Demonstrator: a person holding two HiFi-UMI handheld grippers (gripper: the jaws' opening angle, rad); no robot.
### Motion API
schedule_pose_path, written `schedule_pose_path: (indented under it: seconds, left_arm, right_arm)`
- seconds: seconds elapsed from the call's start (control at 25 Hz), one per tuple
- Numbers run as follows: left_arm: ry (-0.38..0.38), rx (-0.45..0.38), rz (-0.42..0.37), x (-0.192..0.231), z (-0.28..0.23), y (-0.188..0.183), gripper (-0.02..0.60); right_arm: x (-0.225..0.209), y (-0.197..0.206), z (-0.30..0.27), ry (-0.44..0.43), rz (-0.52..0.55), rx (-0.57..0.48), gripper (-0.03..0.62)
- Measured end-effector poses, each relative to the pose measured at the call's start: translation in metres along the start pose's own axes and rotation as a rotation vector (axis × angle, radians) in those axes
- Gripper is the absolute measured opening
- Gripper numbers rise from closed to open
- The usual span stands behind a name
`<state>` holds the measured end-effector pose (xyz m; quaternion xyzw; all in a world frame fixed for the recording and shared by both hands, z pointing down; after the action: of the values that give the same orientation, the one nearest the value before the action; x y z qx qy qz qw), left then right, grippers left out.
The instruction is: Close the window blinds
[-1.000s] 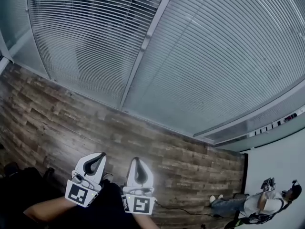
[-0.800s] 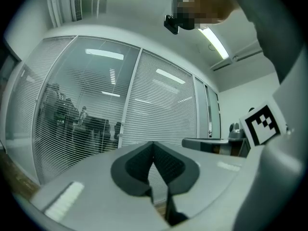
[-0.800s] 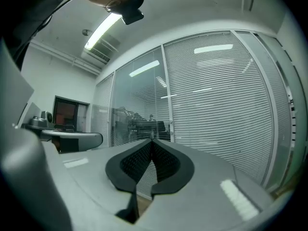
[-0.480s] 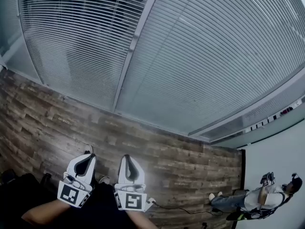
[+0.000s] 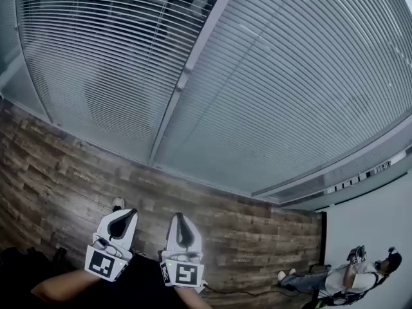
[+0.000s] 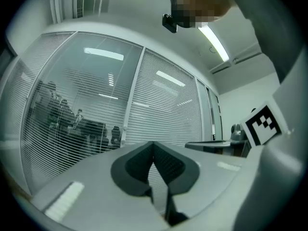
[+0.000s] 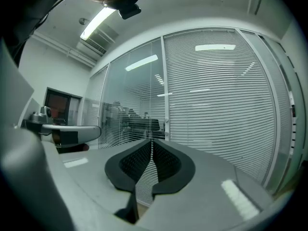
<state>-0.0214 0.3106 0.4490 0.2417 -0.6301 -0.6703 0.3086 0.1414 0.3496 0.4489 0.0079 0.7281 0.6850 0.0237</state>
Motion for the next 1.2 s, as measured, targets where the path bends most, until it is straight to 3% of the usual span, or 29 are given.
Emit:
schedule_pose_path:
  seconds: [0.12,0.32,0.48,0.72,1.04,1.2]
  left_arm:
    - [-0.009,-0.014,-0.005,0.026,-0.028,-0.001,0.002]
    - [-0.022,0.033,0.03,0.078,-0.073,0.007,0.002]
    - [0.031,0.042,0.031,0.116,-0.109,0.002,0.002]
    - [0.064,0.026,0.097,0.184,-0.141,-0.006,0.002]
    - [0.092,0.038,0.064,0.191,-0.183,-0.001,0.002]
    - [0.071,0.034,0.07,0.198,-0.196,0.003,0.002]
  right_arm:
    - [0.001,-0.002,-0.039,-0.007,-0.002,0.012,0.02]
    - [0.003,-0.001,-0.115,-0.021,-0.024,0.068,0.032]
    - [0.001,-0.015,-0.177,0.006,0.009,0.052,0.048]
    - [0.004,-0.021,-0.245,0.07,0.073,0.034,0.054]
    - [-0.027,-0.04,-0.316,0.058,0.108,0.076,0.12]
    - [-0.042,-0.05,-0.355,0.084,0.168,0.069,0.132]
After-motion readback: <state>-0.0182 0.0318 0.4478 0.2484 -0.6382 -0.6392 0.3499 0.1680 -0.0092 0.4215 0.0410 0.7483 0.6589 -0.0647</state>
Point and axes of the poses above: the fingertips, and each gripper's own axes: z backward along the fingers, x to its left, y out of its underside, the point moved 7 cm from there along z, backward along the fingers, and after that the axes turned 1 degree about -z, right-handed, at the moved point
